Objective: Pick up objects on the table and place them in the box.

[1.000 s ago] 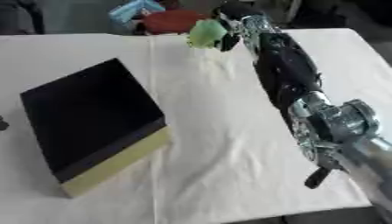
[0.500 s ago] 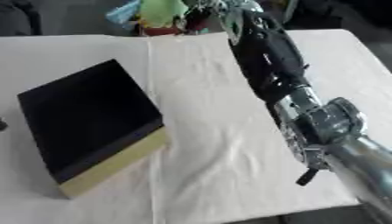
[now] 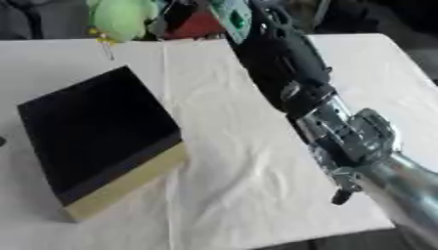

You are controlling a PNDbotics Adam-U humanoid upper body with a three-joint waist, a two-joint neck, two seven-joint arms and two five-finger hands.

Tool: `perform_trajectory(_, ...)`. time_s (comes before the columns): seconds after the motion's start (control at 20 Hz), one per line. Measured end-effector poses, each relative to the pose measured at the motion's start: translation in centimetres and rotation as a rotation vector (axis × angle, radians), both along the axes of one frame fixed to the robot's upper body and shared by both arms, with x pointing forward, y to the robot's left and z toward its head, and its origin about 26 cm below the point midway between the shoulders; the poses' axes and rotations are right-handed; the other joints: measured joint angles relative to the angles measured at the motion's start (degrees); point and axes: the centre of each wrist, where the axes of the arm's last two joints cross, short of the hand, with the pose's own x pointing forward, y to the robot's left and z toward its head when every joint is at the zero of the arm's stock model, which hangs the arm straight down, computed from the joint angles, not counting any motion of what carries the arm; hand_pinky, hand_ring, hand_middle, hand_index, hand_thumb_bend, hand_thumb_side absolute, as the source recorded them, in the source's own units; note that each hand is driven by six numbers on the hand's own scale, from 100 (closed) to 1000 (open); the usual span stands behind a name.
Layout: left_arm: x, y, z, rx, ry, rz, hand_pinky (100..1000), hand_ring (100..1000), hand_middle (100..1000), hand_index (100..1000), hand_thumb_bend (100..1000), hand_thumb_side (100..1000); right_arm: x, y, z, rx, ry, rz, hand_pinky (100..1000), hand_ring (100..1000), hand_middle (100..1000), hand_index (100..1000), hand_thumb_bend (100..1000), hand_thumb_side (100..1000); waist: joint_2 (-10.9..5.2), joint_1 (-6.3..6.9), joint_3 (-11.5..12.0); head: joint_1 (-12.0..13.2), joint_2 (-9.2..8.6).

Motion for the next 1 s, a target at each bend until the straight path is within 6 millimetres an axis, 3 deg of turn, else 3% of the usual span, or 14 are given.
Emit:
perform_trajectory(0.4,-0.1,-0.1,0.3,-0.003,-0.016,-0.032,708,616,535,802,355,789,-0.1,3.2,-3.1,-0.103,0.102,-0.003,664,583,344,434,100,141,0.0,-0.04,0.3,-0.3,0.0)
perform_trajectory(0.6,-0.2,-0.1,0.4,0.001,-0.019,-0.041,644,570,494,799,366,792,0.0,4.1,-4.7,-0.152,0.138,0.013,675,600,358,450,100,150,0.0,-0.04,0.7,-0.5,0.0)
perform_trajectory(0.8,-0.2,0.1,0.5,0.004,-0.03,-0.048,582,552,485,795,372,767,0.0,4.5,-4.9,-0.21,0.122,0.023,693,618,381,492,114,149,0.0,-0.04,0.6,-0.6,0.0)
perform_trajectory(1.0,-0.3,0.4,0.9,-0.044,-0.053,-0.05,617,562,492,790,386,731,-0.3,4.9,-4.8,-0.253,0.089,0.035,704,630,396,507,144,158,-0.01,-0.04,0.5,-0.6,0.01)
